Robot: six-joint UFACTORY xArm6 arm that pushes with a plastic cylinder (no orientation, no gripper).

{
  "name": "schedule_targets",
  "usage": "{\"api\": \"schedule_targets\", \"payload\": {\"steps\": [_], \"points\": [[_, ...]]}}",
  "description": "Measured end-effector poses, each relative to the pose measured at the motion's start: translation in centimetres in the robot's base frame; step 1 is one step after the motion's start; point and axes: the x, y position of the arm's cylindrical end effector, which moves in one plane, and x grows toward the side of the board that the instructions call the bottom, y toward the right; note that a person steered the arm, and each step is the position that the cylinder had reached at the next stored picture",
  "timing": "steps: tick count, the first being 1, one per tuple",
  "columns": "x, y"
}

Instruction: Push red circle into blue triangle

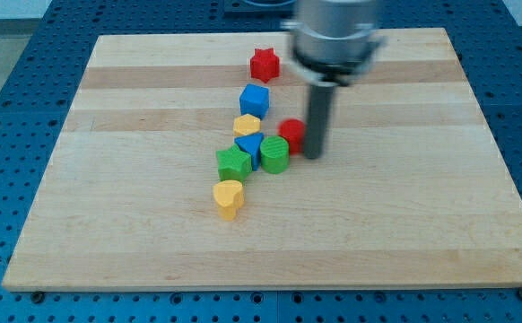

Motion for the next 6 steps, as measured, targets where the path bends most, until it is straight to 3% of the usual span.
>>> {"api": "schedule_targets", "payload": {"steps": [2, 3, 4, 5, 6], "points": [[-2.2, 7.2], [-5.2, 5.5], [-5.0, -4.9], [-5.9, 1.8], [-10.7, 3.4]]}}
